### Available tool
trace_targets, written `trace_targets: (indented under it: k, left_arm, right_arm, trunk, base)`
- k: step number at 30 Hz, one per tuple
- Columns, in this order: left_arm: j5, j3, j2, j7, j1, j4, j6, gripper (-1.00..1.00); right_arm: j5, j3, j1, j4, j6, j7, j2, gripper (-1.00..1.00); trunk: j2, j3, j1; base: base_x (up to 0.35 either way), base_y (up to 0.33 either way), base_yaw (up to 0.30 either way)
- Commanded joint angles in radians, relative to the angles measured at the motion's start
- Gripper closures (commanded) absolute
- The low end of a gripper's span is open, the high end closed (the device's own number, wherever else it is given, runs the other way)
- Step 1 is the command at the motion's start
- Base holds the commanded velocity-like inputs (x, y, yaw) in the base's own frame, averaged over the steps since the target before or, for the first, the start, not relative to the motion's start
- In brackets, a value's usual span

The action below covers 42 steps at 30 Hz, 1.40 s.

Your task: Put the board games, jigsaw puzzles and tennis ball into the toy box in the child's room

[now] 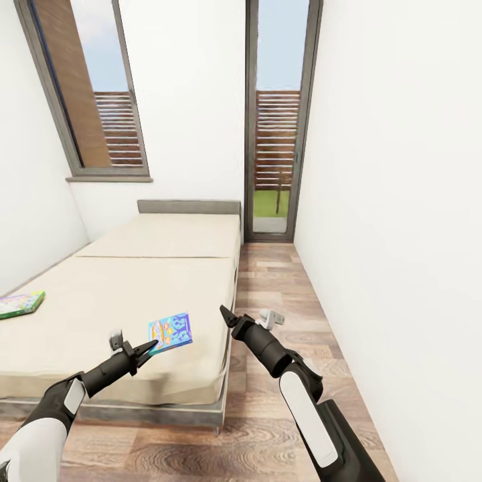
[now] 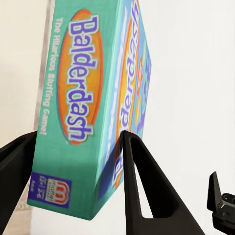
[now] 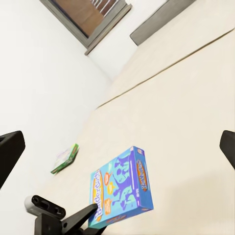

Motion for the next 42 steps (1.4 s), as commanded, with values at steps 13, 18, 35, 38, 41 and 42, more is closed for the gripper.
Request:
trace_targets:
  k: [13,18,35,38,41,42]
  left_arm:
    - [-0.009,0.006,-0.001,-0.005,-0.001,0.0,0.007,1.0]
    - [-0.009,0.006,-0.001,-0.004,-0.001,-0.001,0.007,1.0]
    - [-0.009,0.006,-0.001,-0.004,-0.001,-0.001,0.007,1.0]
    - [-0.009,0.004,-0.001,-0.003,-0.001,-0.001,0.007,1.0]
    - [-0.009,0.004,-0.001,-0.003,-0.001,-0.001,0.007,1.0]
    - [-0.009,0.004,-0.001,-0.003,-0.001,-0.001,0.007,1.0]
  right_arm:
    - [-0.006,-0.001,0.002,-0.002,0.004,0.001,0.0,-1.0]
    - [-0.006,-0.001,0.002,-0.001,0.003,0.001,0.0,-1.0]
    - [-0.006,-0.001,0.002,0.0,0.002,0.001,0.001,-1.0]
    - [-0.006,-0.001,0.002,0.0,0.002,0.001,0.0,-1.0]
    - [-0.006,-0.001,0.002,0.0,0.002,0.001,0.0,-1.0]
    - [-0.006,-0.001,0.002,0.0,0.002,0.001,0.0,-1.0]
  trunk:
    - [0.091,0.04,-0.05]
    - [0.126,0.055,-0.069]
    - [0.245,0.109,-0.134]
    - [0.266,0.118,-0.146]
    - [0.287,0.128,-0.157]
    - [0.294,0.131,-0.161]
  base:
    - [0.0,0.0,0.0]
    - [0.0,0.0,0.0]
    - [0.0,0.0,0.0]
    - [0.0,0.0,0.0]
    - [0.0,0.0,0.0]
    - [0.0,0.0,0.0]
